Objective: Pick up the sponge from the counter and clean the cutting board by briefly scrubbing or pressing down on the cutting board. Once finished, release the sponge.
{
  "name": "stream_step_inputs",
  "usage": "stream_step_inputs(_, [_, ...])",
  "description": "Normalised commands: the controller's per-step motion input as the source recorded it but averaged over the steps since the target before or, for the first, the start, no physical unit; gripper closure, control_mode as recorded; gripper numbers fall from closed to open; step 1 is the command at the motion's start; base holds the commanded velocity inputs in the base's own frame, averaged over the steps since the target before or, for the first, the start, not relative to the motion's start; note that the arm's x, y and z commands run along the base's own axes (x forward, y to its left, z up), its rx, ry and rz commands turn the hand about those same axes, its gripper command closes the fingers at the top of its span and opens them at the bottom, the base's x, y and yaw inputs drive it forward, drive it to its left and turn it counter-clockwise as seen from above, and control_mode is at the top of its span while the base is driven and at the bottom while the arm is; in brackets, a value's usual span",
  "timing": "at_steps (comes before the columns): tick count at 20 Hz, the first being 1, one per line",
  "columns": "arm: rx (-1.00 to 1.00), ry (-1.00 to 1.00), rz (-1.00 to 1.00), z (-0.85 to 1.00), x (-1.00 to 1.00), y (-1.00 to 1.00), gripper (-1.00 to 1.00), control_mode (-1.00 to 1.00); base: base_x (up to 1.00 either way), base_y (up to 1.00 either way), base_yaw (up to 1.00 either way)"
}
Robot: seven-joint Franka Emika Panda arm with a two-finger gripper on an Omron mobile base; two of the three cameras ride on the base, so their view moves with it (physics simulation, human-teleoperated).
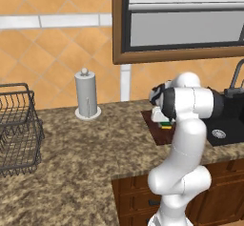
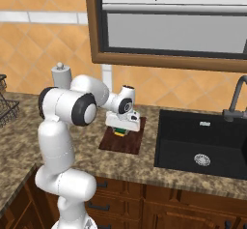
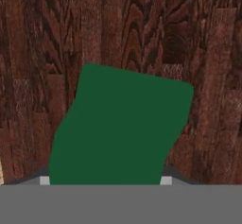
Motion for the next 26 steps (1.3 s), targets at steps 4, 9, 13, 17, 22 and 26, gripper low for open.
stream_step_inputs(4, [0.00,0.00,0.00,0.00,-0.49,0.00,1.00,-1.00,0.00,0.00,0.00])
stream_step_inputs(9, [0.00,0.00,0.00,0.00,-0.53,0.00,1.00,-1.00,0.00,0.00,0.00])
stream_step_inputs(13, [0.00,-0.02,0.00,0.00,-0.53,0.00,1.00,-1.00,0.00,0.00,0.00])
stream_step_inputs(17, [0.00,-0.02,0.00,0.00,-0.47,0.00,1.00,-1.00,0.00,0.00,0.00])
stream_step_inputs(22, [0.00,0.00,0.00,-0.11,-0.13,0.00,1.00,-1.00,0.00,0.00,0.00])
stream_step_inputs(26, [0.00,0.00,0.00,-0.08,-0.03,-0.01,1.00,-1.00,0.00,0.00,0.00])
